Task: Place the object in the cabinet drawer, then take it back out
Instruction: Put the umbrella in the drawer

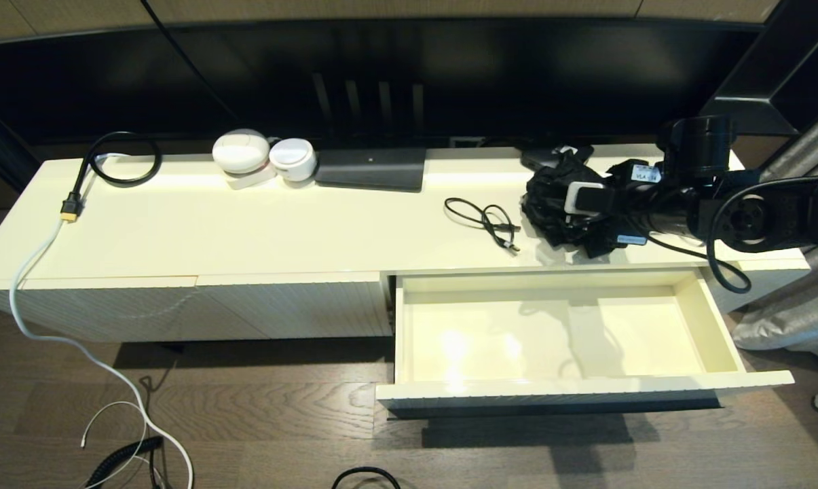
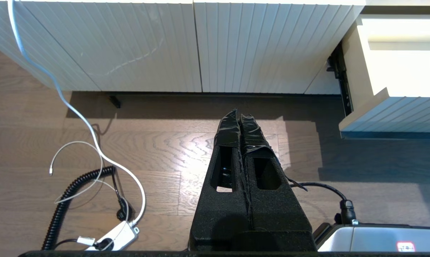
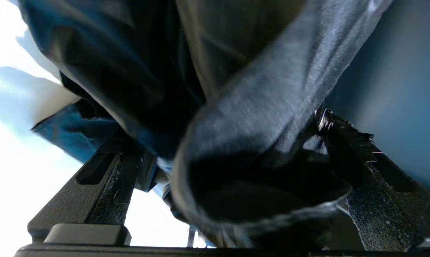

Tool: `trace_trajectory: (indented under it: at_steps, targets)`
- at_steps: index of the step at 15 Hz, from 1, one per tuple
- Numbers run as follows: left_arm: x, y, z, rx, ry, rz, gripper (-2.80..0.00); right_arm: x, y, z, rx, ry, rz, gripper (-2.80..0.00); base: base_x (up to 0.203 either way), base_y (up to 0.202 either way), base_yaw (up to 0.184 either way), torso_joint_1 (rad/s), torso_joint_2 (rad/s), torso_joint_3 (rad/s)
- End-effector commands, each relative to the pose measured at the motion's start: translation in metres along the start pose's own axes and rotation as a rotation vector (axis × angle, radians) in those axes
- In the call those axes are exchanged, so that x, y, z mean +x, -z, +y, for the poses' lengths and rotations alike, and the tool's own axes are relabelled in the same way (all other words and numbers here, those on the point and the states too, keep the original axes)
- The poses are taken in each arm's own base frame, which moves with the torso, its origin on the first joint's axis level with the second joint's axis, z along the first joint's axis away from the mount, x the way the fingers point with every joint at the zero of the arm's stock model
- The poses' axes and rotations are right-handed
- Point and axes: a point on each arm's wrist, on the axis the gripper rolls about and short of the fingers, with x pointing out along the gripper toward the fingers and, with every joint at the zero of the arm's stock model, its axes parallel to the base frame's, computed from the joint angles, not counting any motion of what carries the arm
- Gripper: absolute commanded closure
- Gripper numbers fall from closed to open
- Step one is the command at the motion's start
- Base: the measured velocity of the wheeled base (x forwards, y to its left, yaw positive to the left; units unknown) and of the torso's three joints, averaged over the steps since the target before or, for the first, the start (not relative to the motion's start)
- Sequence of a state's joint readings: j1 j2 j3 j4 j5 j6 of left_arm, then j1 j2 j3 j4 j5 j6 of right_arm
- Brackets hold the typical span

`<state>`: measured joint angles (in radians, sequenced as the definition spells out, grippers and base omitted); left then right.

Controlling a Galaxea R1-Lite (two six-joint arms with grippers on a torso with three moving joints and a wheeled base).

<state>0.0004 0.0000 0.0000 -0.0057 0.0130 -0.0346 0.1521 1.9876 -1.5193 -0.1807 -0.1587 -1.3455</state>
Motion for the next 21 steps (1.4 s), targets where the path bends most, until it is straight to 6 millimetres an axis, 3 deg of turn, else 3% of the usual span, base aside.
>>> trace_trajectory:
  at_steps: [1,5,6,7,17,21]
  targets:
    - [0.000,0.000,0.000,-0.001,-0.001,0.000,0.00,0.007,0.000,0.002,-0.008,-0.002,0.004,-2.80,0.000,0.000,0.000,0.000,0.00,0.000]
    - [0.000,0.000,0.000,-0.001,0.000,0.001,0.00,0.011,-0.001,0.003,0.004,-0.002,0.003,-2.80,0.000,0.000,0.000,0.000,0.00,0.000]
    - [0.000,0.000,0.000,-0.001,-0.001,0.001,0.00,0.011,-0.001,0.003,0.009,-0.005,0.003,-2.36,0.000,0.000,0.000,0.000,0.00,0.000]
    - [0.000,0.000,0.000,-0.001,-0.002,-0.001,0.00,0.009,-0.001,0.003,0.012,-0.004,0.003,0.00,0.000,0.000,0.000,0.000,0.00,0.000]
    - [0.000,0.000,0.000,-0.001,-0.001,-0.001,0.00,0.009,0.001,0.012,0.007,-0.039,0.015,0.00,0.000,0.000,0.000,0.000,0.00,0.000]
    - [0.000,0.000,0.000,-0.001,-0.001,-0.001,0.00,-0.008,-0.001,-0.001,0.028,-0.005,0.005,0.00,0.000,0.000,0.000,0.000,0.00,0.000]
